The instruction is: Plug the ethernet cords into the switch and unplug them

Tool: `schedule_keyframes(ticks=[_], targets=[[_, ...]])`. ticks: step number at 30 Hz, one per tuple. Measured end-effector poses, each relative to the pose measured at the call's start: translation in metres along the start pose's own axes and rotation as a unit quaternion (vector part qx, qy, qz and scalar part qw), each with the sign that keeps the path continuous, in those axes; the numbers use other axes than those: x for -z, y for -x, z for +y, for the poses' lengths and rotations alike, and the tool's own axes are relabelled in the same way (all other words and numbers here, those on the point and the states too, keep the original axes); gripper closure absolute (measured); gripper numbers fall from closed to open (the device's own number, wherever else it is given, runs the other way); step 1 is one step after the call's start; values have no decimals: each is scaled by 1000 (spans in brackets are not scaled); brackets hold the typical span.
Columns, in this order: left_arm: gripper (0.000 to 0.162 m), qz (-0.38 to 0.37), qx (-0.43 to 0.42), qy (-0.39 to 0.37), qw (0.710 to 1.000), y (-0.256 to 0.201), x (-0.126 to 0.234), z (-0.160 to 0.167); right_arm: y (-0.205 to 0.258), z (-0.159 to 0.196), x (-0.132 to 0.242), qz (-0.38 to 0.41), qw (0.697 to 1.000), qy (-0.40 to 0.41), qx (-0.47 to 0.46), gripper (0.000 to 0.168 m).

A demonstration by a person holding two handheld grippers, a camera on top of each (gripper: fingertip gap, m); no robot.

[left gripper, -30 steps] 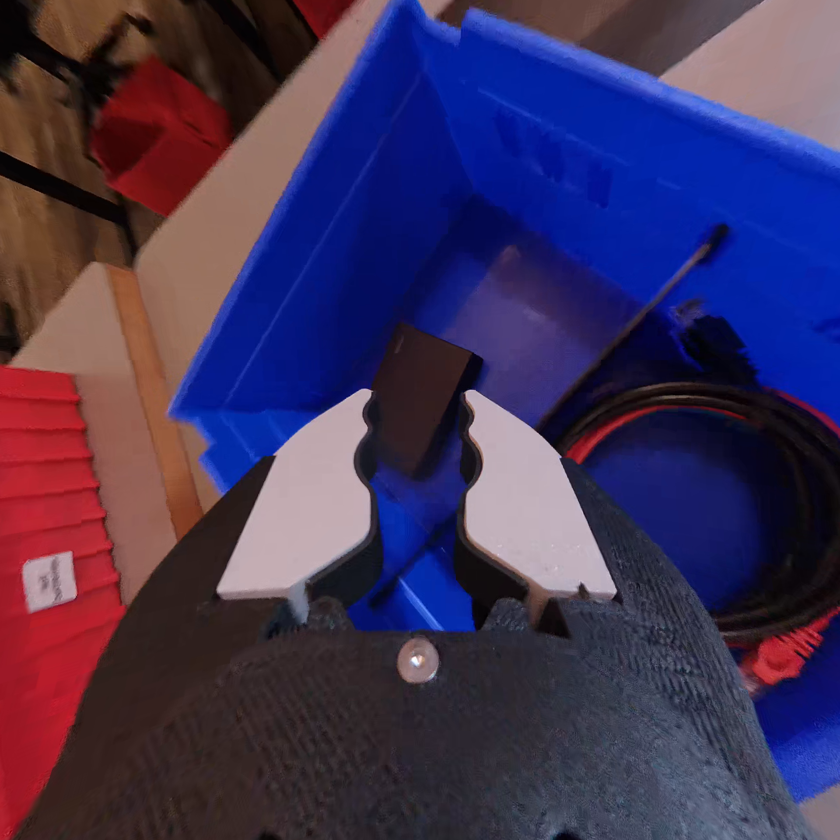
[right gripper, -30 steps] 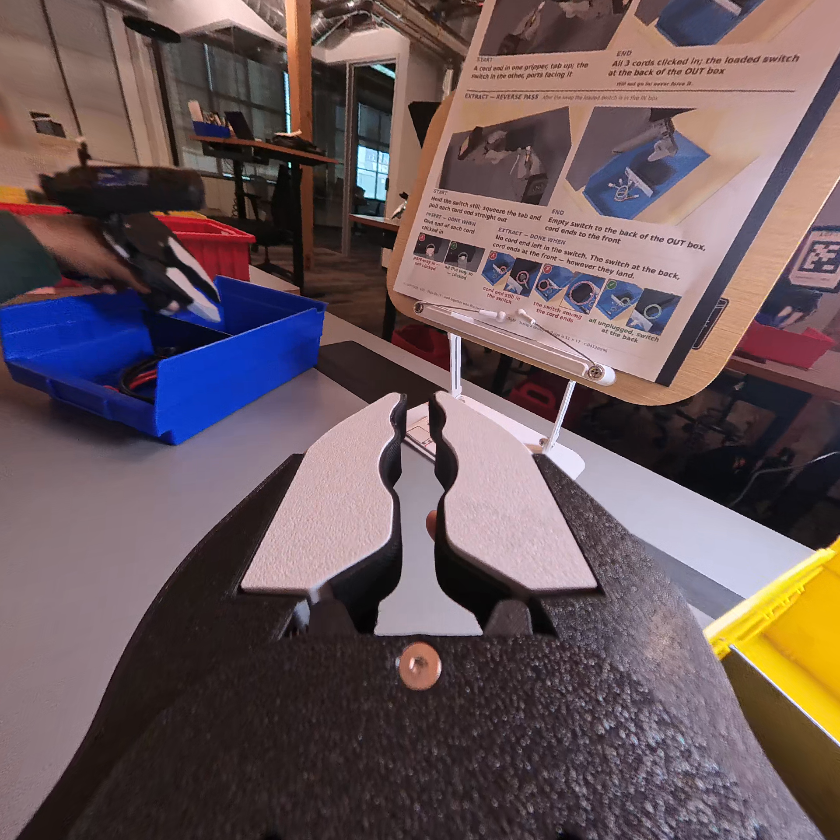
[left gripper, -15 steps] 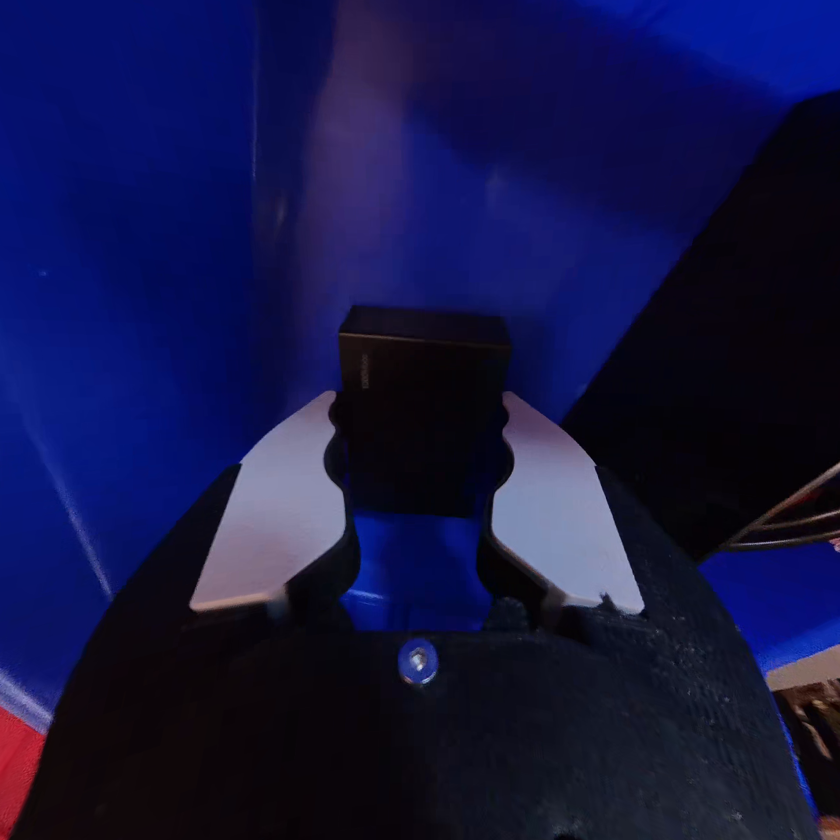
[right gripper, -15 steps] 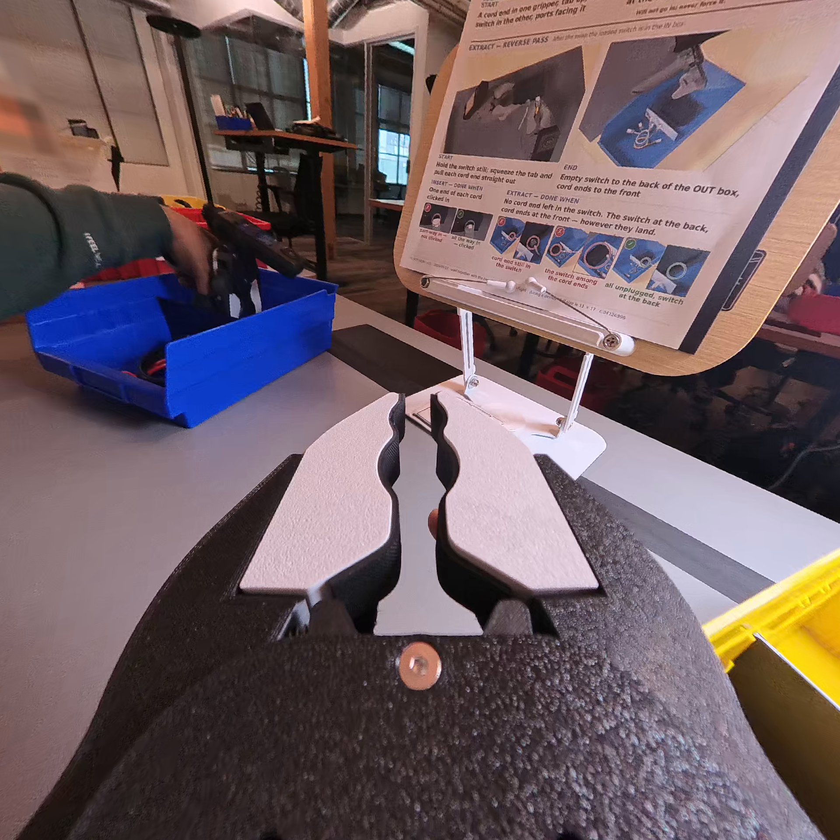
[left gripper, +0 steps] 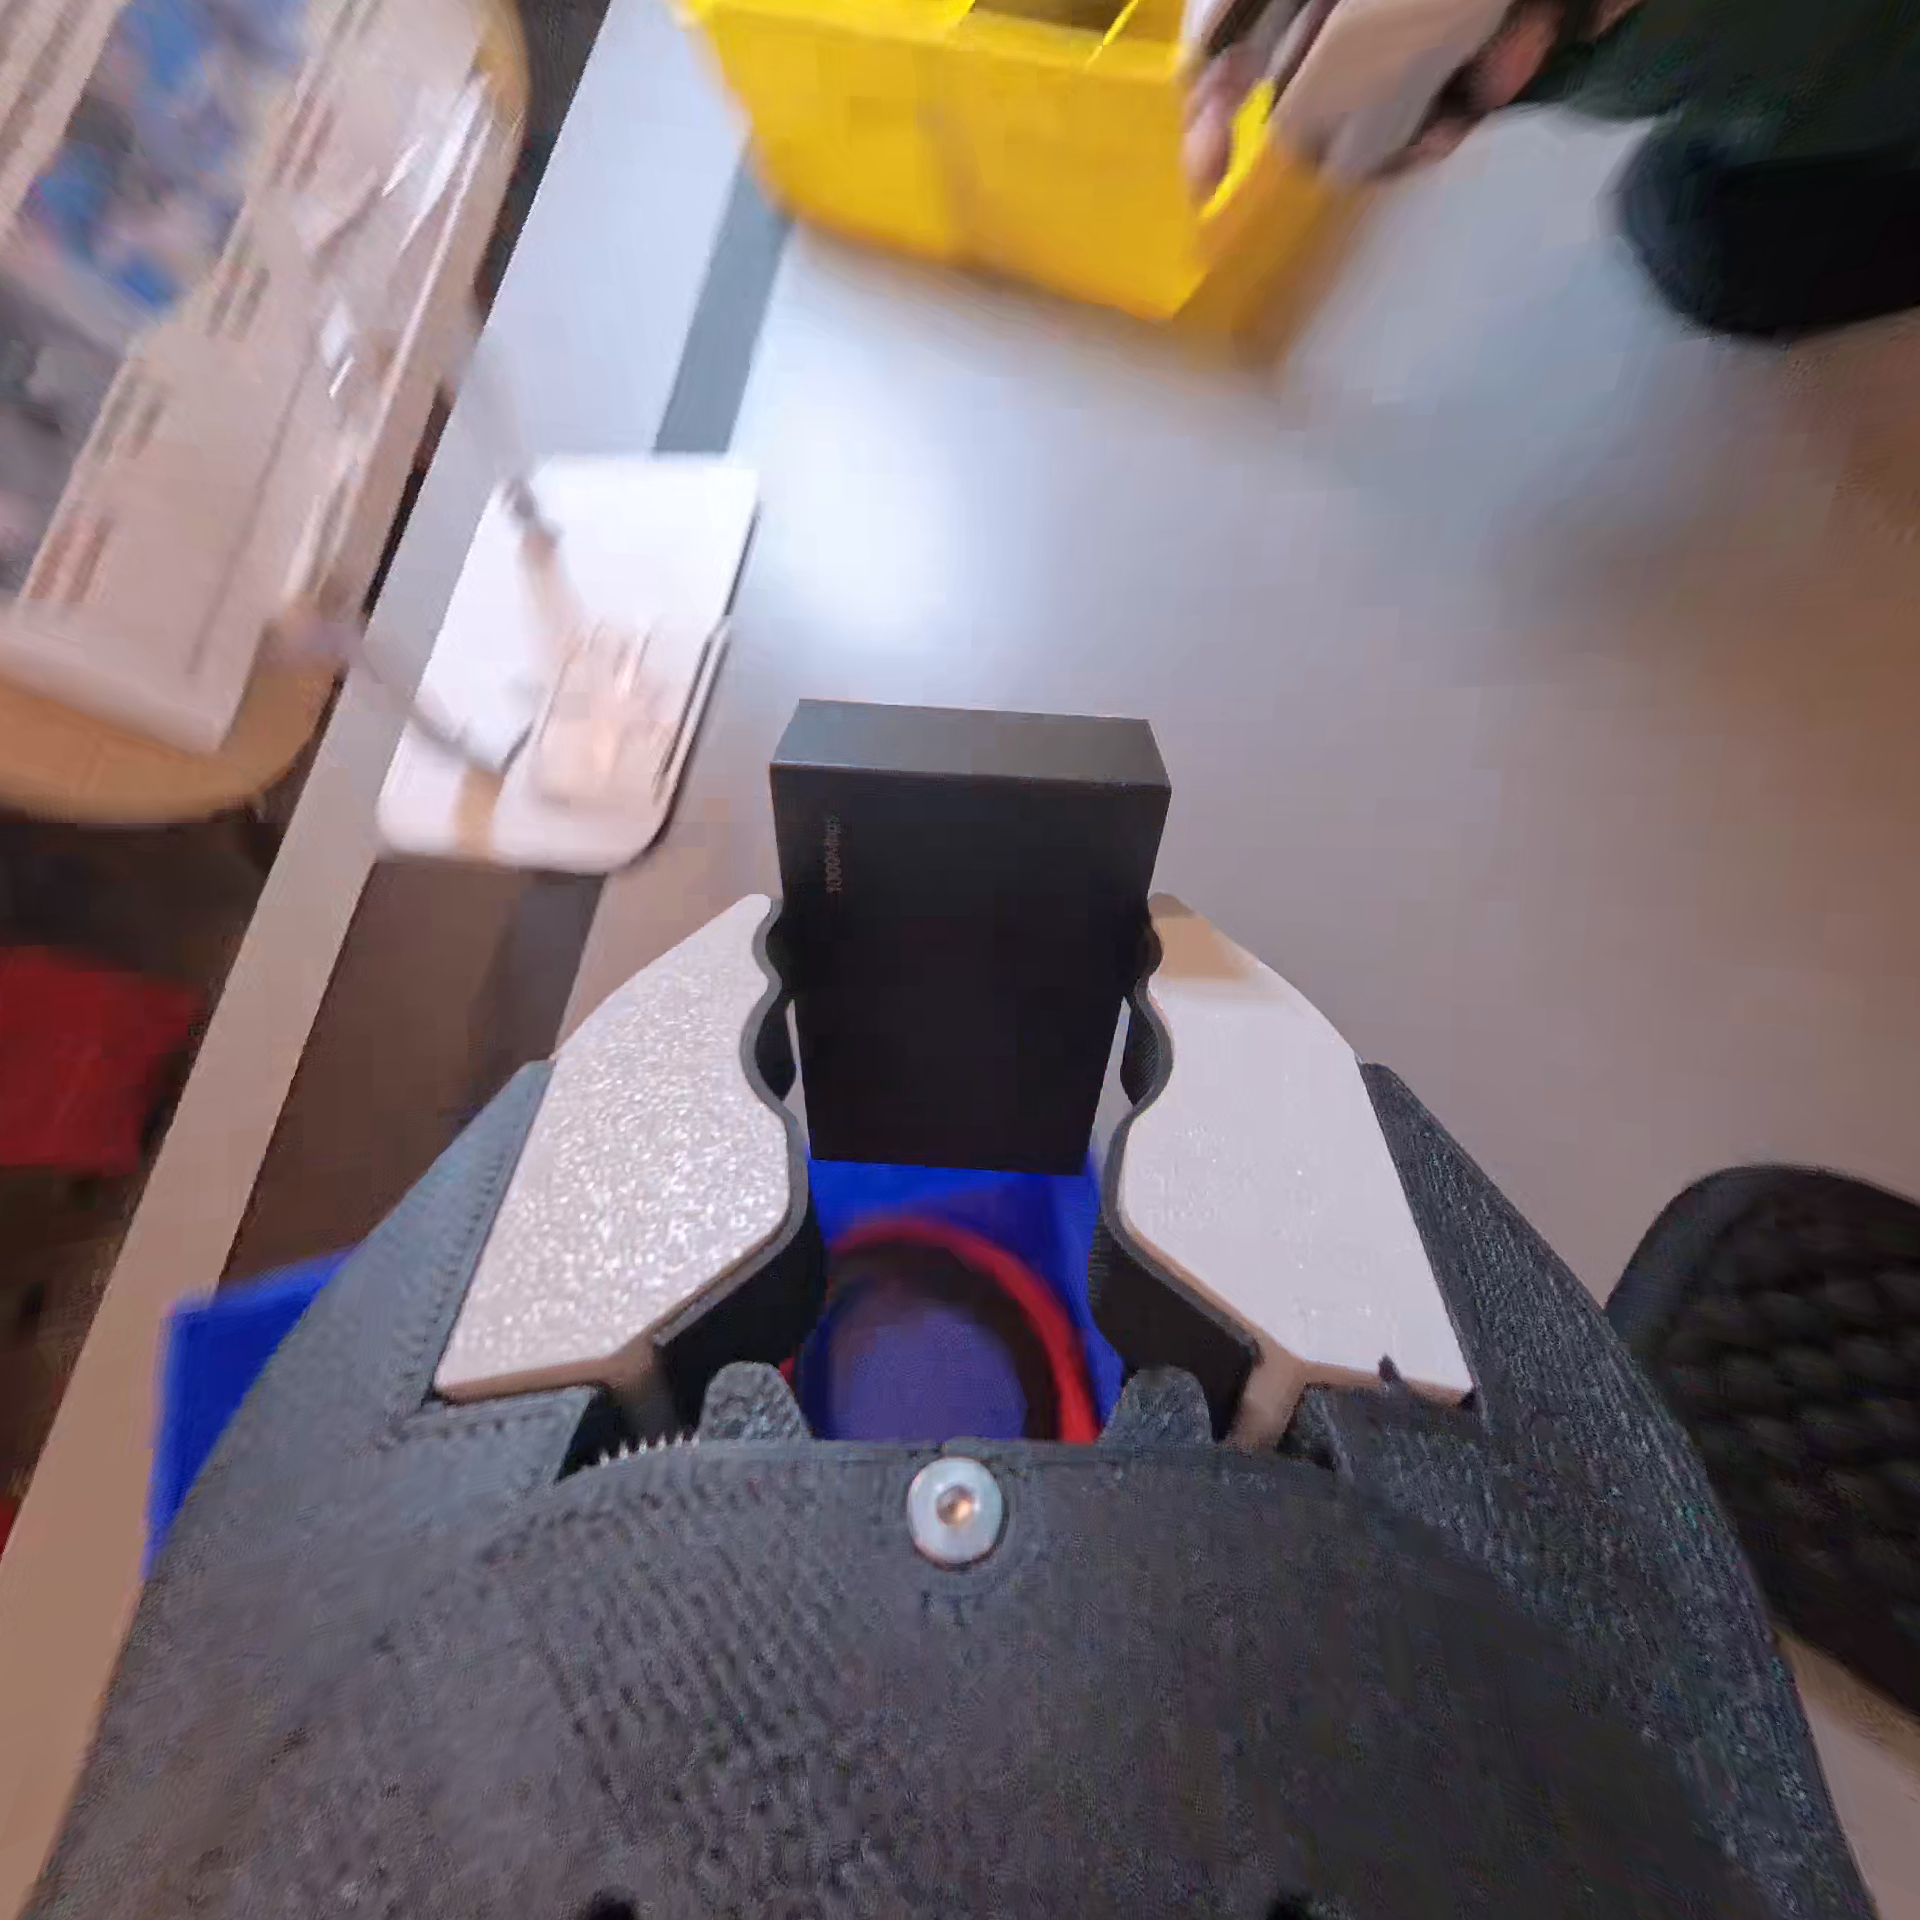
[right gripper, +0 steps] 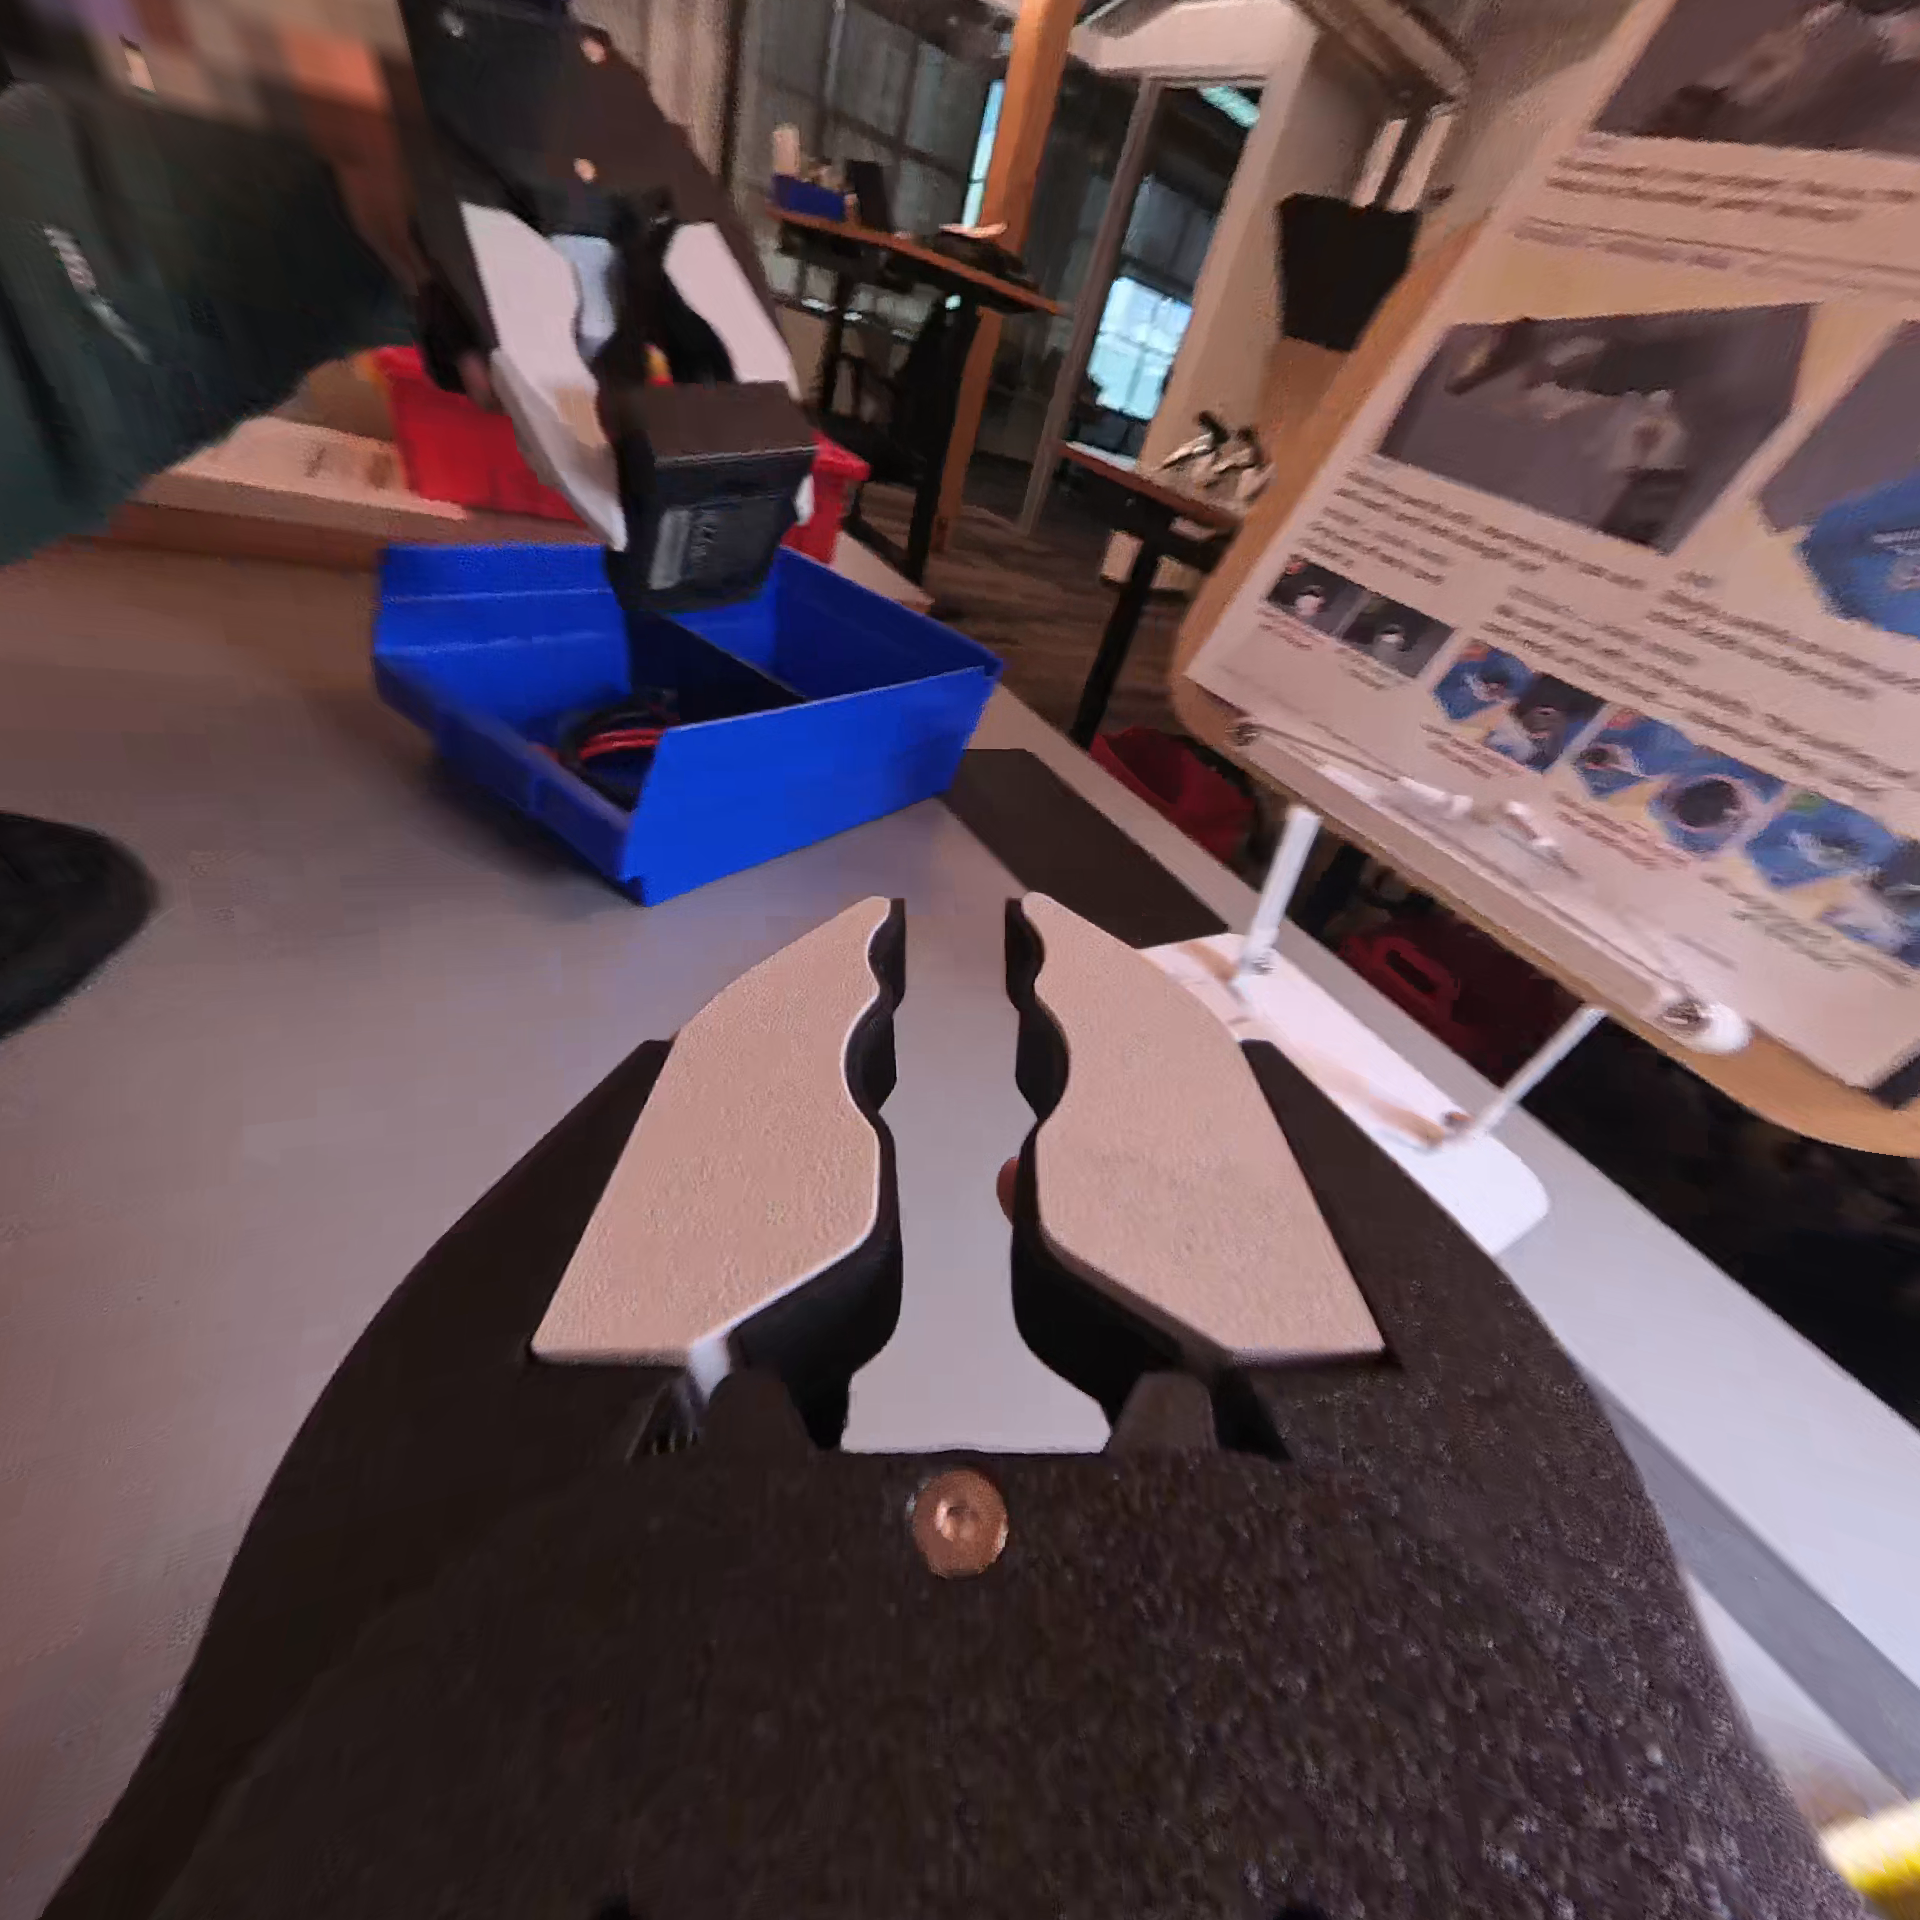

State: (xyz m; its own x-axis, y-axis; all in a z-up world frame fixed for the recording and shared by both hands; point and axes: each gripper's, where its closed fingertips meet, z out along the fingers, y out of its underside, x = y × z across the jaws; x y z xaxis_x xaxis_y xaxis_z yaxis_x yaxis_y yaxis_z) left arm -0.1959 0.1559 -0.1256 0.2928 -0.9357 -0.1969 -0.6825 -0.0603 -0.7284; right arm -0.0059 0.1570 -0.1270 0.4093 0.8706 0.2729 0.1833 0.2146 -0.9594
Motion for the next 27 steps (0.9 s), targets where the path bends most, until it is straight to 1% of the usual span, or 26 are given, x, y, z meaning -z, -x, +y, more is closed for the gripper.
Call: schedule_keyframes(ticks=[1, 2, 4, 5, 6, 7, 9, 11, 12, 13, 14, 15, 16, 17, 18, 19, 20, 21, 23, 24, 25, 26, 27], targets=[[100, 10, -22, -17, 1000, -18, -10, -14, 16, -2, -4, -34, 999, 10, -19, 145], [100, 12, -43, -31, 999, -34, -21, -25, 34, -4, -6, -71, 996, 19, -43, 138], [100, -32, -77, -38, 996, -50, -48, -41, 63, -8, -11, -129, 986, 34, -102, 121], [100, -62, -91, -31, 993, -55, -62, -45, 73, -10, -13, -143, 980, 36, -136, 114], [100, -99, -97, -26, 990, -57, -75, -49, 77, -12, -17, -140, 975, 36, -170, 107], [100, -131, -105, -21, 986, -59, -87, -53, 76, -12, -21, -124, 971, 30, -201, 105], [100, -184, -129, -11, 974, -63, -106, -58, 65, -5, -28, -75, 960, 26, -267, 108], [100, -249, -160, 1, 955, -62, -115, -62, 51, 10, -32, -29, 956, 34, -291, 116], [100, -295, -188, 18, 937, -58, -115, -62, 51, 14, -32, -32, 956, 32, -289, 128], [100, -341, -222, 27, 913, -55, -114, -64, 54, 14, -31, -45, 957, 26, -285, 141], [100, -379, -251, 28, 890, -55, -111, -68, 54, 11, -29, -51, 963, 14, -264, 141], [100, -406, -275, 21, 871, -57, -108, -73, 55, 9, -27, -61, 974, 3, -216, 141], [101, -417, -295, 18, 859, -60, -107, -75, 54, 8, -24, -67, 983, -4, -168, 141], [102, -406, -309, 15, 860, -64, -109, -74, 54, 8, -20, -79, 989, -6, -125, 142], [101, -374, -306, -5, 876, -72, -112, -75, 56, 8, -15, -106, 991, -9, -85, 142], [98, -335, -290, -26, 896, -80, -114, -74, 58, 9, -10, -134, 989, -4, -57, 142], [98, -291, -263, -39, 919, -86, -115, -69, 58, 13, -5, -155, 987, 11, -37, 142], [98, -238, -227, -51, 943, -92, -116, -64, 60, 16, 0, -177, 984, 24, -13, 142], [106, -99, -137, -84, 982, -112, -119, -56, 70, 26, 11, -236, 970, 64, 9, 142], [110, -33, -91, -102, 990, -123, -120, -55, 75, 29, 15, -259, 963, 76, 13, 142], [114, 22, -55, -116, 992, -132, -122, -54, 81, 30, 18, -279, 957, 81, 12, 142], [120, 60, -31, -126, 990, -139, -125, -54, 87, 28, 20, -301, 950, 81, 1, 142], [121, 85, -18, -134, 987, -145, -131, -53, 93, 25, 22, -323, 943, 76, -17, 142]])
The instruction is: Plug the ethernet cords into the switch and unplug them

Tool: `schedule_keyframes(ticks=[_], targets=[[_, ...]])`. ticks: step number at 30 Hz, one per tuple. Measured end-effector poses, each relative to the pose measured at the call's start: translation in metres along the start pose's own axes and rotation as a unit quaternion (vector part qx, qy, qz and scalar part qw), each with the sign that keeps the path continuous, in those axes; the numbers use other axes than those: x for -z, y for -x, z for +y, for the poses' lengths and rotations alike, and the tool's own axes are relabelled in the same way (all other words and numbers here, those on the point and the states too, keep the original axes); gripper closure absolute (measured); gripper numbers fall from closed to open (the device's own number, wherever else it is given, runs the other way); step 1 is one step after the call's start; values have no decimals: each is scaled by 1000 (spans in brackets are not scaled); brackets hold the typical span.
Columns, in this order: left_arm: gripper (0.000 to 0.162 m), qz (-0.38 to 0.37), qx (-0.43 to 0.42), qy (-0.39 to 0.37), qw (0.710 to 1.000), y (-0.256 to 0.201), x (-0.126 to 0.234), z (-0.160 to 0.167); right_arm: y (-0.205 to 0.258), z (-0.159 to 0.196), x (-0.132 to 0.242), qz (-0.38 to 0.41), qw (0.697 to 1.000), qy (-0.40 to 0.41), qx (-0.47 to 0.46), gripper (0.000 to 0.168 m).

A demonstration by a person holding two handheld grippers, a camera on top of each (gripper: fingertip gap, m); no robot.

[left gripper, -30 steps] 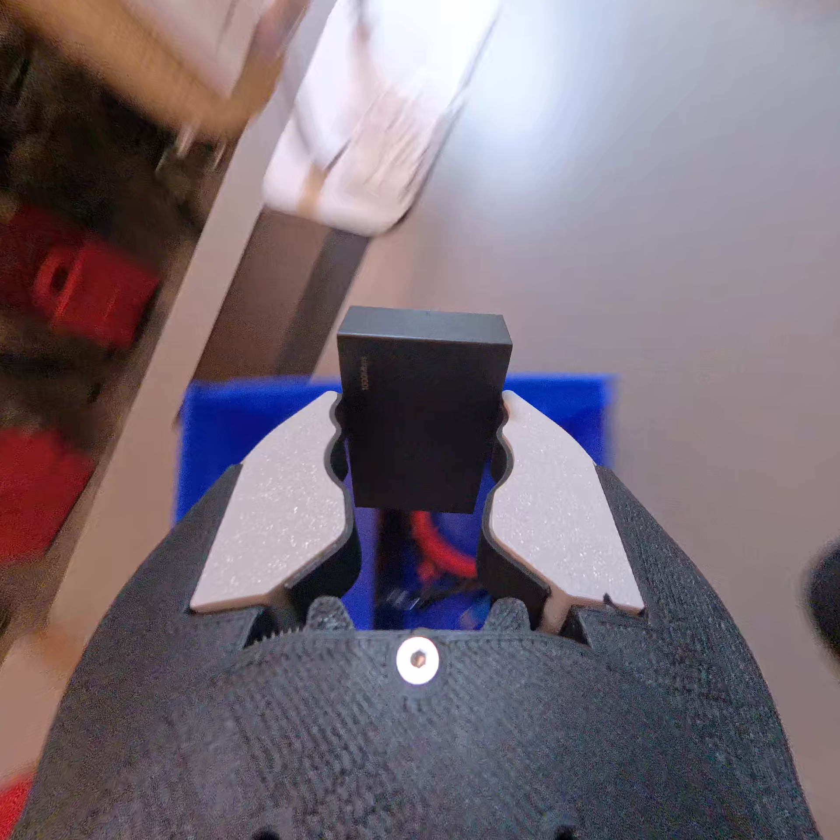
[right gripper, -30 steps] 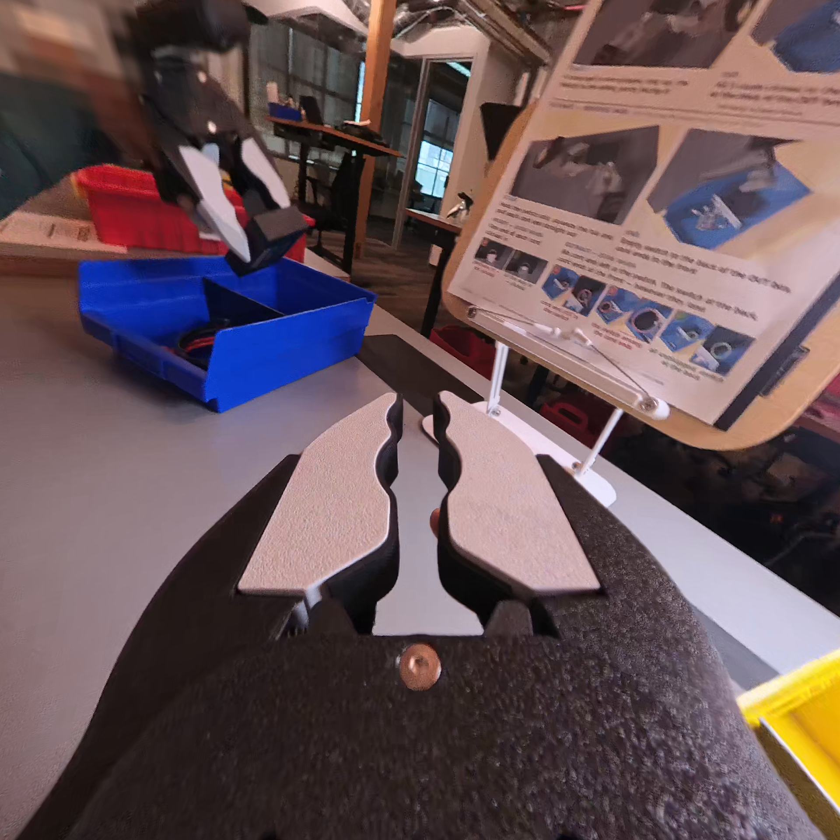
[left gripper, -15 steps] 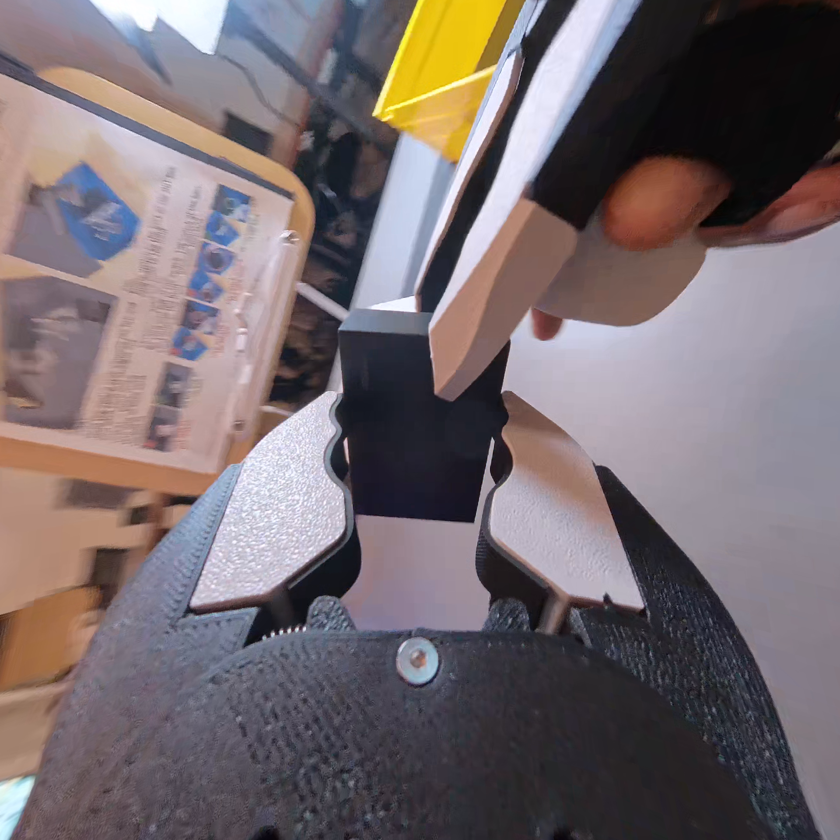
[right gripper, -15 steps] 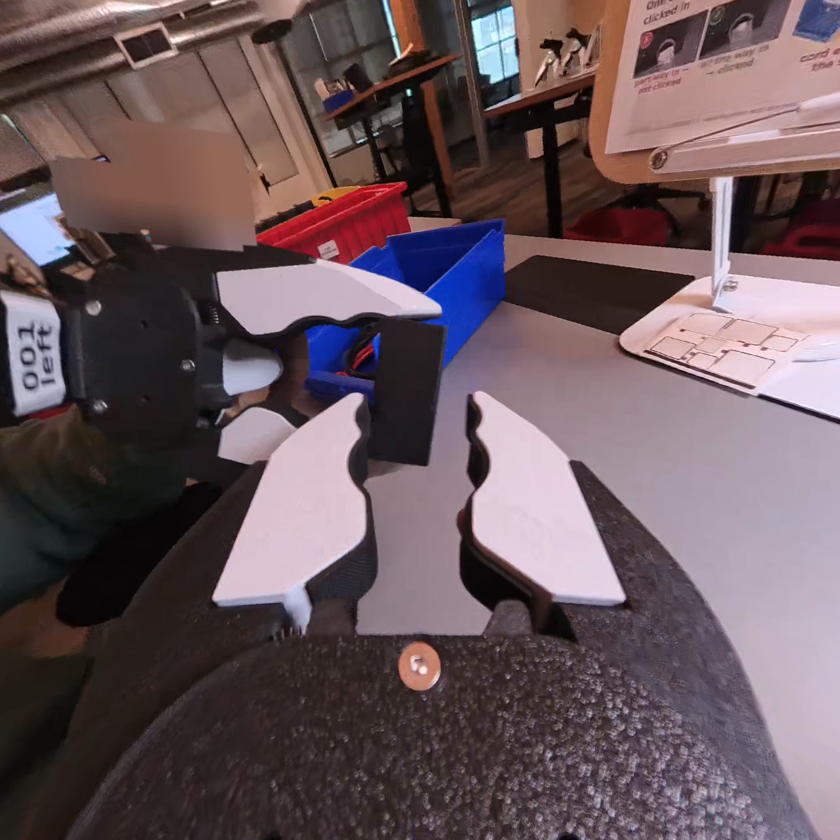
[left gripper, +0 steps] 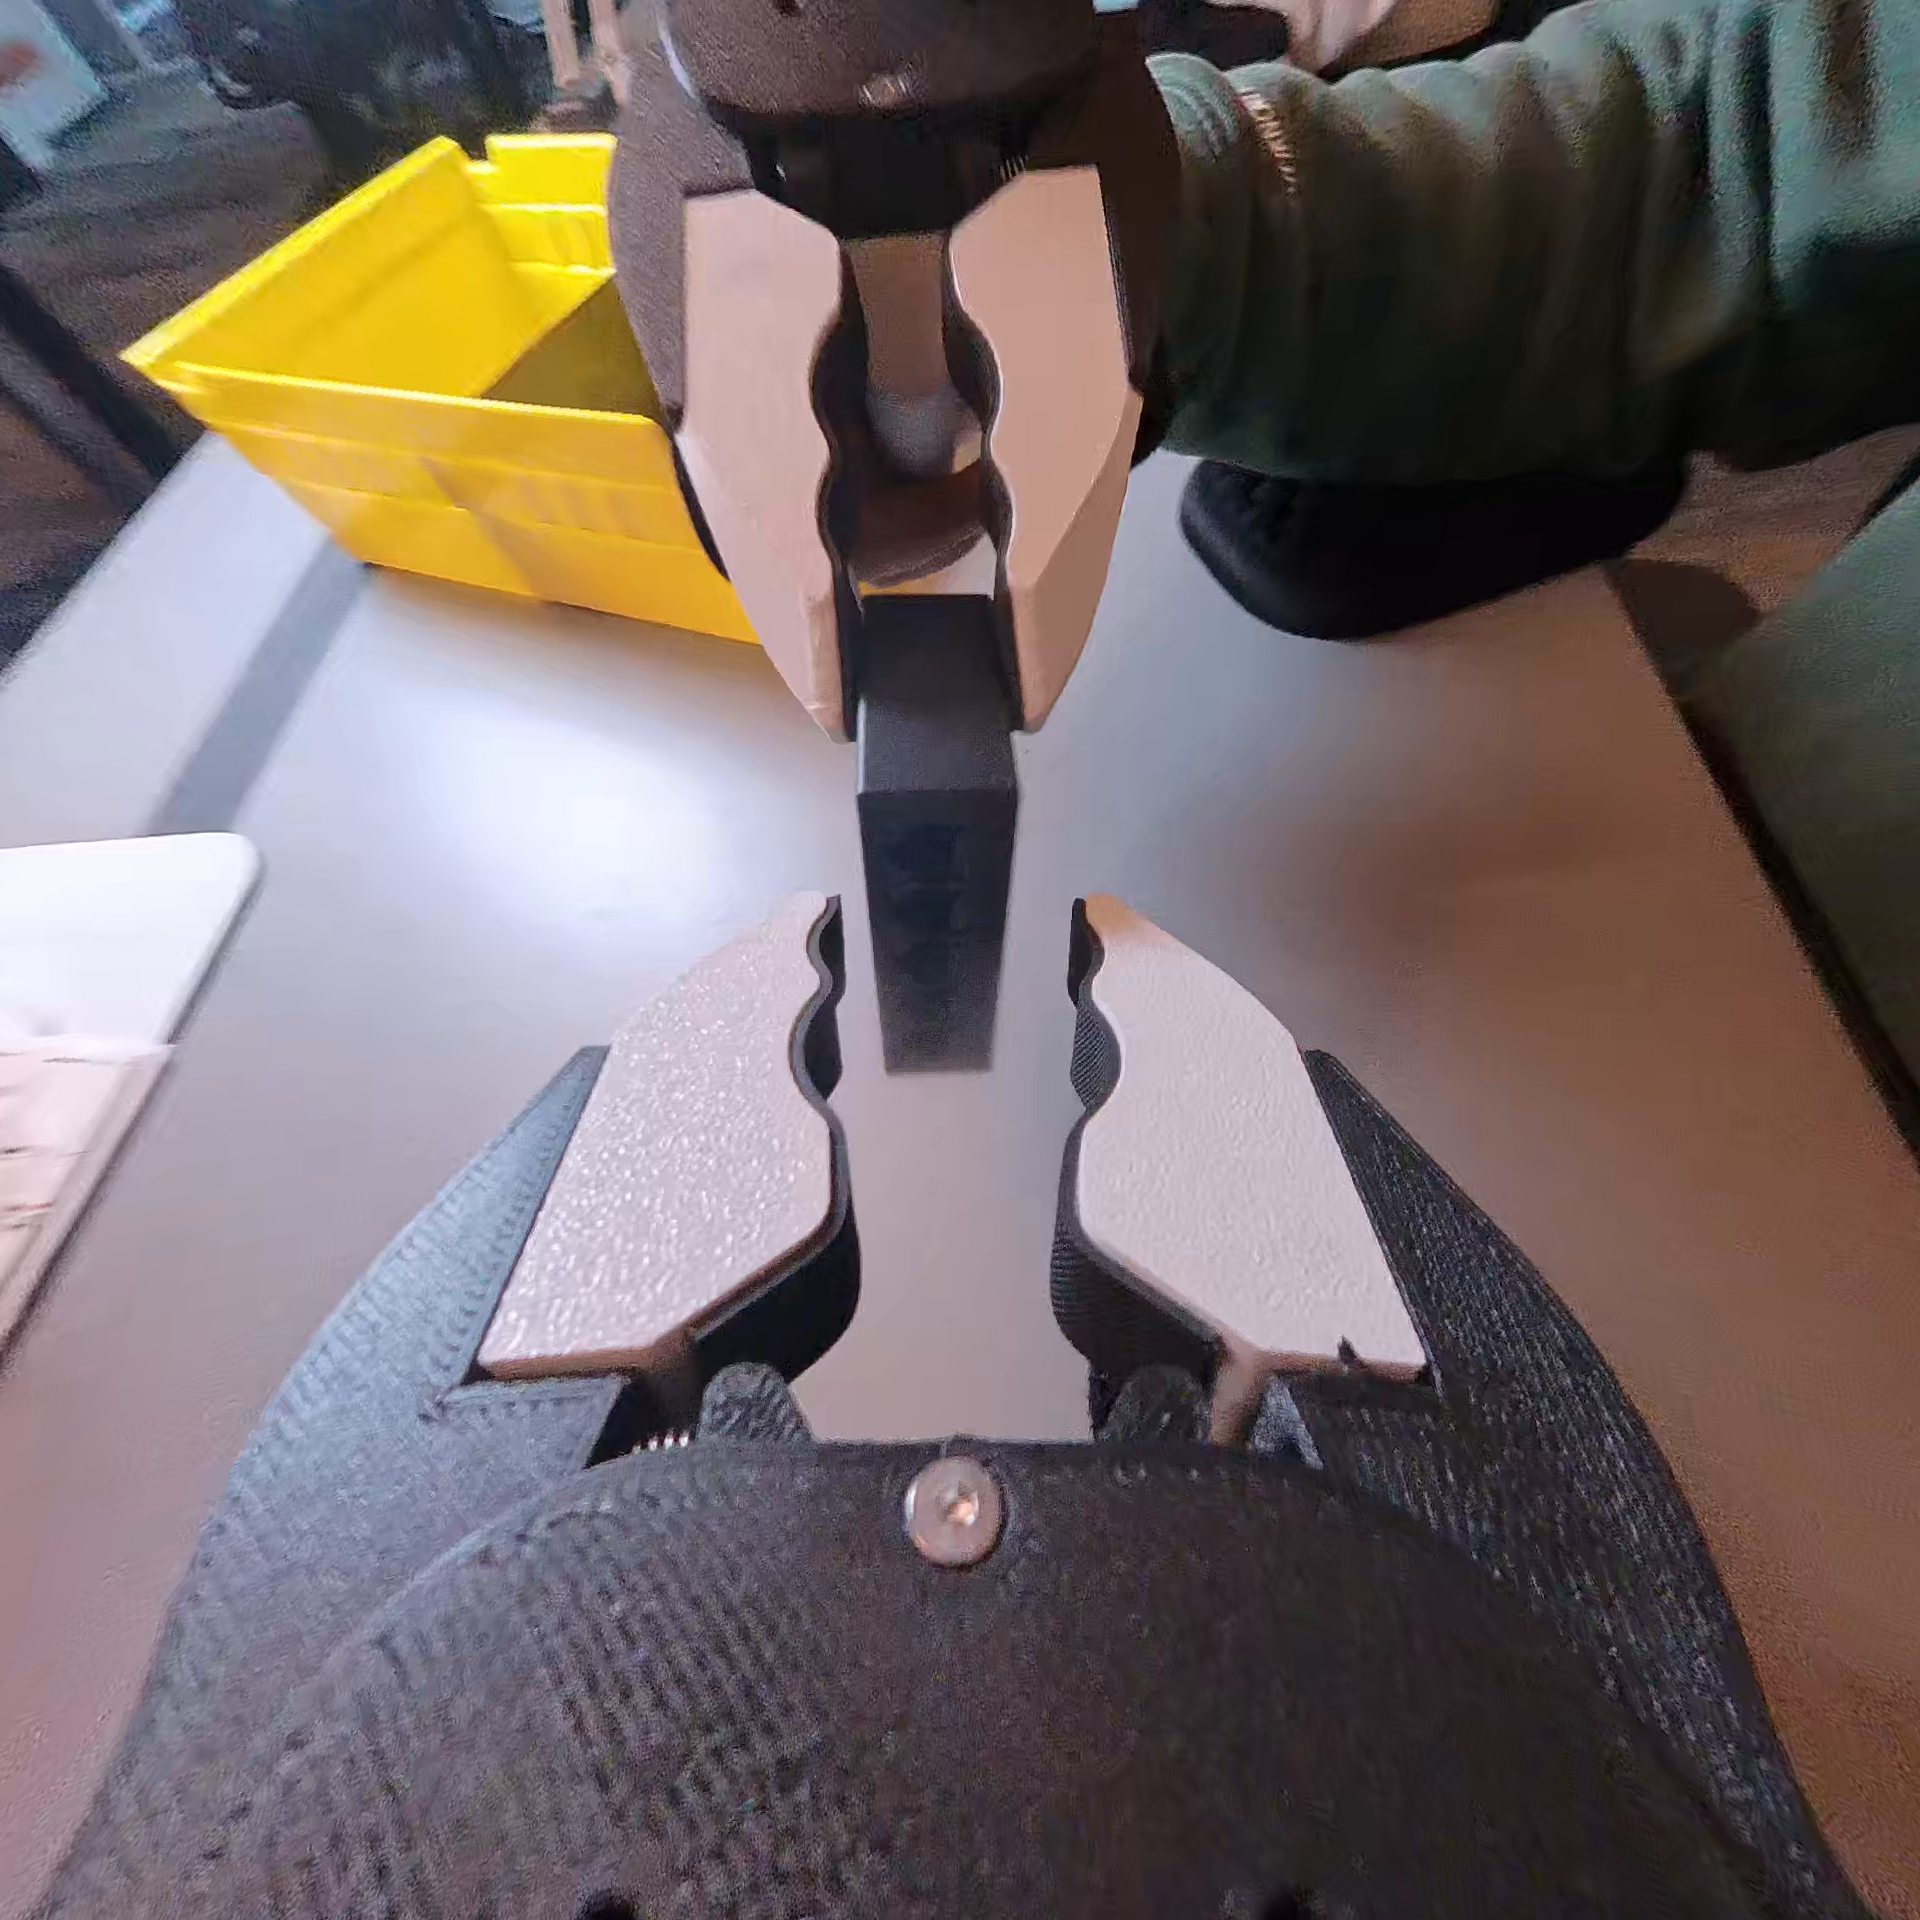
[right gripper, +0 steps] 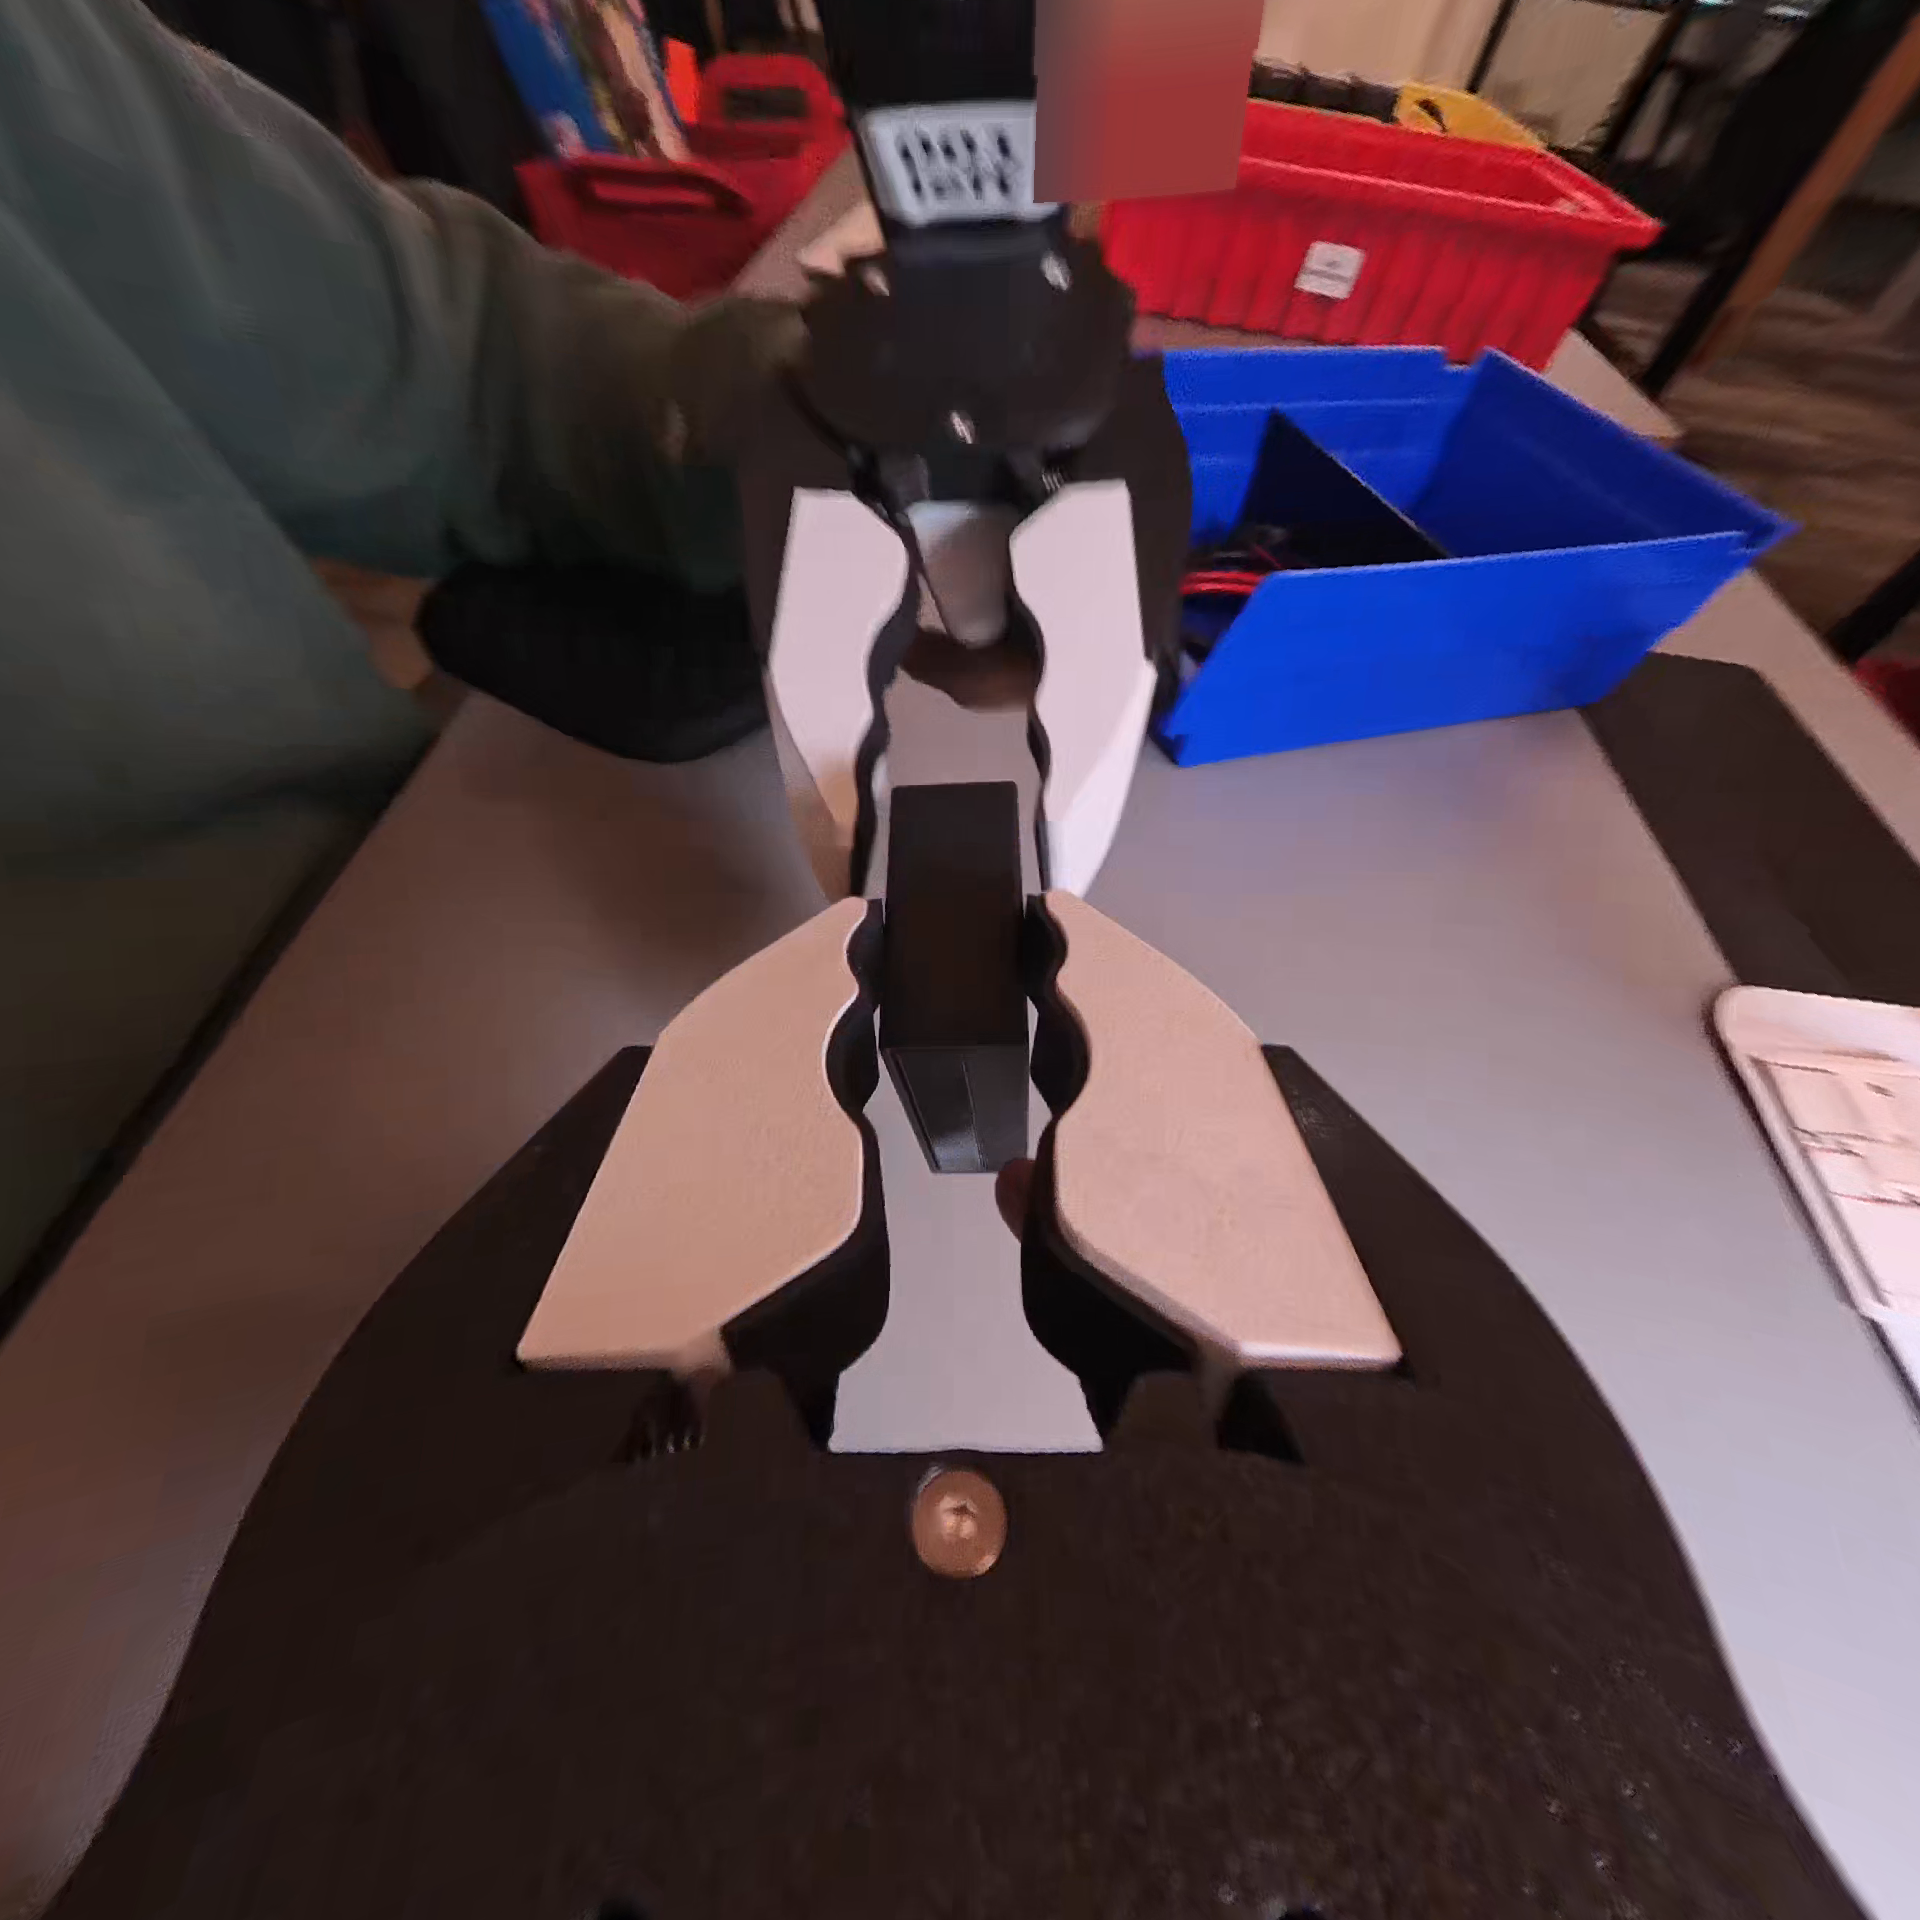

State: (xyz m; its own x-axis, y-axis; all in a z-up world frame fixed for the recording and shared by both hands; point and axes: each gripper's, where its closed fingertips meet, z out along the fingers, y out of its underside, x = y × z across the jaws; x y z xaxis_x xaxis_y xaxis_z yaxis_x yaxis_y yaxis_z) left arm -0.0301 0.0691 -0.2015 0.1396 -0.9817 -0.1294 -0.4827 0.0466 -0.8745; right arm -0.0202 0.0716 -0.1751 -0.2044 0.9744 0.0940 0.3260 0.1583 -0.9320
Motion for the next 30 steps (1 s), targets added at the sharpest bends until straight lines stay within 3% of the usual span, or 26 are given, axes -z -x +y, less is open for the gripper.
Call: schedule_keyframes(ticks=[2, 3, 5, 8, 10, 14, 16, 18, 20, 24, 26, 30], targets=[[121, 31, 6, -4, 999, -10, -12, 6, 9, -5, -3, -39, 999, -22, -23, 142], [131, 30, 1, -9, 1000, -12, -16, 6, 12, -6, -4, -51, 998, -29, -32, 142], [132, 14, 11, -14, 1000, -11, -20, 5, 10, -8, -3, -59, 996, -48, -53, 142], [134, -21, 131, -55, 990, 15, -16, -2, -26, -12, 7, 45, 993, -85, -71, 137], [133, -25, 248, -121, 961, 38, -6, -6, -50, -10, 17, 134, 987, -64, -56, 124], [133, -12, 465, -259, 846, 80, 17, -5, -63, 3, 9, 244, 969, 21, 29, 105], [133, -31, 506, -290, 812, 90, 21, -1, -70, 11, -5, 305, 950, 56, 39, 97], [134, -46, 522, -307, 795, 91, 20, -3, -76, 15, -20, 347, 936, 52, -14, 91], [134, -50, 530, -317, 785, 87, 17, -10, -79, 14, -29, 369, 928, 38, -32, 97], [133, -63, 531, -324, 780, 87, 19, -16, -82, 10, -29, 369, 928, 31, -45, 102], [129, -63, 505, -303, 806, 84, 17, -13, -78, 16, -30, 316, 944, 44, -84, 102], [102, -91, 408, -244, 875, 85, 23, -2, -62, 41, -21, 145, 963, 77, -212, 102]])
